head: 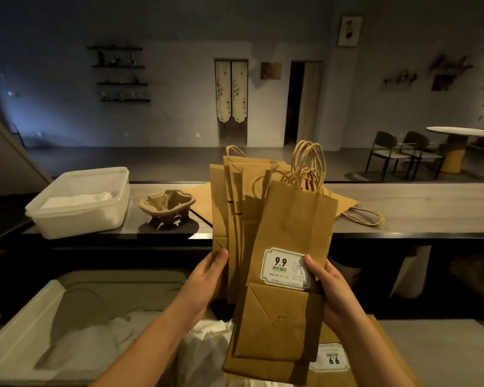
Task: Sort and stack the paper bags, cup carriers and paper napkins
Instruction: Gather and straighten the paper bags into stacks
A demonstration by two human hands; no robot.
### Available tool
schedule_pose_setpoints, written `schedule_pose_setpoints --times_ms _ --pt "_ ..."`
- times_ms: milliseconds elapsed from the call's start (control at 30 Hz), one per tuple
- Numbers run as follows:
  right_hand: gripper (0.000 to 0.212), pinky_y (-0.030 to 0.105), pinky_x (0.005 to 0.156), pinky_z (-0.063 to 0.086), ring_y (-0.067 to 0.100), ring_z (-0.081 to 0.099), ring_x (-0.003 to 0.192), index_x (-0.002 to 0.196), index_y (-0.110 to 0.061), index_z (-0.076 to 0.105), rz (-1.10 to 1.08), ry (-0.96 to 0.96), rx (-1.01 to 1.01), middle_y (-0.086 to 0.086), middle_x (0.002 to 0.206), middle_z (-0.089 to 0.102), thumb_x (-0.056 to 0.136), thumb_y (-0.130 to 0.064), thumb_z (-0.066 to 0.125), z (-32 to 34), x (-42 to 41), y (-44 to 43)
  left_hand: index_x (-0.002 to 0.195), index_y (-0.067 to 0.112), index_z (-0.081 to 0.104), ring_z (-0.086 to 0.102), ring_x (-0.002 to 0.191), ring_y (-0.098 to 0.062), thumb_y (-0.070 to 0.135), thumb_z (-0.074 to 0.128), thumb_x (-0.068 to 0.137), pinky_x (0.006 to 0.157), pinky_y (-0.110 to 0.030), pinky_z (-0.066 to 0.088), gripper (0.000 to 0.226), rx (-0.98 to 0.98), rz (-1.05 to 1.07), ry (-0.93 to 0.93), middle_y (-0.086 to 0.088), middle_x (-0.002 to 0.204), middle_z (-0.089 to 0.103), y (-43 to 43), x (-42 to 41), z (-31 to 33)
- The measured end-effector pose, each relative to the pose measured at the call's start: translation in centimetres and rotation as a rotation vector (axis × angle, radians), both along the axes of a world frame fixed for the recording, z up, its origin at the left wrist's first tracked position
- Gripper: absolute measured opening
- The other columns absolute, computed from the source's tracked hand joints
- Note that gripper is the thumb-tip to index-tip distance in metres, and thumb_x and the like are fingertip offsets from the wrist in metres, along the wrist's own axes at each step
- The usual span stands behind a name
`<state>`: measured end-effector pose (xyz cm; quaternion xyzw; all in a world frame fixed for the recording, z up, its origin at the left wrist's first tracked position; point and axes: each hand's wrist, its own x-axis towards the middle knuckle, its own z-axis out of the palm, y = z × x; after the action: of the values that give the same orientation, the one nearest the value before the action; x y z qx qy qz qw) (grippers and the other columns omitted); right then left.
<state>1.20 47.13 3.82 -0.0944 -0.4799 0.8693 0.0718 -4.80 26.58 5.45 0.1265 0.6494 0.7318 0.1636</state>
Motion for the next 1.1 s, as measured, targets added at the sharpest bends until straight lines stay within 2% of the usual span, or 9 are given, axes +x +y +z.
schedule_pose_setpoints --times_ms 200,400,500,667,733,833,933,1033,1100 --pt "0.039 0.037 0.063 0.06 0.028 0.071 0.077 0.109 -0.008 0.056 0.019 0.017 -0.017 0.017 0.092 0.072 0.072 -0.02 0.061 -0.3 0.2 0.1 0.114 0.028 0.058 0.062 0.106 -0.021 0.034 0.046 0.088 0.101 -0.047 0.042 0.029 0.026 0.037 0.04 -0.001 0.105 0.07 -0.3 0.1 0.5" --pt "0.047 0.034 0.055 0.058 0.025 0.071 0.072 0.112 -0.009 0.055 0.087 -0.011 0.03 0.015 0.088 0.072 0.069 -0.021 0.066 0.1 0.5 1.2 0.125 0.065 0.012 0.053 0.099 -0.004 0.015 0.044 0.095 0.075 -0.027 0.054 0.067 0.027 0.006 0.274 0.03 0.116 0.037 -1.3 -0.6 1.3" --pt "0.046 0.032 0.053 0.057 0.024 0.071 0.068 0.108 -0.013 0.055 0.153 -0.003 0.146 0.012 0.082 0.072 0.065 -0.019 0.071 1.1 0.5 1.8 0.123 0.048 0.03 0.054 0.102 -0.009 0.005 0.043 0.094 0.073 -0.021 0.05 0.053 -0.095 -0.033 0.297 0.024 0.109 0.046 -1.7 -1.5 1.8" --pt "0.047 0.028 0.059 0.056 0.021 0.07 0.073 0.113 -0.02 0.05 0.299 -0.029 0.406 0.005 0.082 0.073 0.07 -0.021 0.07 2.7 0.1 2.8 0.073 0.015 0.069 0.063 0.065 -0.019 0.015 0.074 0.076 0.066 -0.035 0.051 0.006 -0.116 -0.094 0.029 -0.009 0.075 0.064 -3.5 -3.0 3.4" --pt "0.062 0.029 0.061 0.056 0.022 0.071 0.078 0.116 -0.022 0.049 0.346 -0.035 0.457 0.006 0.086 0.073 0.061 -0.027 0.077 3.3 0.0 3.2 0.071 0.01 0.063 0.063 0.058 -0.015 0.018 0.07 0.082 0.054 -0.026 0.052 0.015 -0.242 0.005 0.041 -0.012 0.077 0.063 -5.0 -5.0 3.5" --pt "0.098 0.028 0.063 0.056 0.023 0.071 0.082 0.118 -0.025 0.049 0.374 -0.046 0.527 0.005 0.089 0.073 0.032 -0.044 0.091 3.7 -0.2 3.7 0.085 0.01 0.057 0.063 0.068 -0.017 0.037 0.053 0.092 0.072 -0.035 0.053 0.028 -0.29 0.018 0.087 -0.019 0.098 0.066 -6.4 -6.7 5.1" --pt "0.088 0.028 0.063 0.056 0.022 0.071 0.081 0.116 -0.027 0.048 0.379 -0.048 0.539 0.004 0.087 0.073 0.039 -0.04 0.09 3.7 -0.3 3.9 0.097 0.015 0.063 0.069 0.08 -0.023 0.091 0.059 0.038 0.076 -0.03 0.05 0.096 -0.343 -0.244 0.189 -0.01 0.086 0.071 -6.6 -5.7 8.3" --pt "0.055 0.029 0.065 0.056 0.022 0.07 0.082 0.115 -0.026 0.048 0.366 -0.062 0.529 0.004 0.087 0.073 0.065 -0.026 0.07 3.5 -0.4 4.1 0.095 0.026 0.052 0.067 0.071 -0.005 0.085 0.066 0.002 0.061 -0.015 0.05 0.111 -0.549 -0.384 0.289 0.0 0.088 0.063 -6.2 -4.6 10.3" --pt "0.052 0.03 0.067 0.056 0.024 0.07 0.086 0.116 -0.025 0.049 0.353 -0.067 0.543 0.005 0.091 0.073 0.068 -0.025 0.068 3.3 -0.4 4.1 0.092 0.029 0.048 0.064 0.066 0.006 0.083 0.067 0.0 0.057 -0.006 0.046 0.108 -0.657 -0.455 0.347 0.006 0.091 0.06 -5.7 -4.3 10.9"
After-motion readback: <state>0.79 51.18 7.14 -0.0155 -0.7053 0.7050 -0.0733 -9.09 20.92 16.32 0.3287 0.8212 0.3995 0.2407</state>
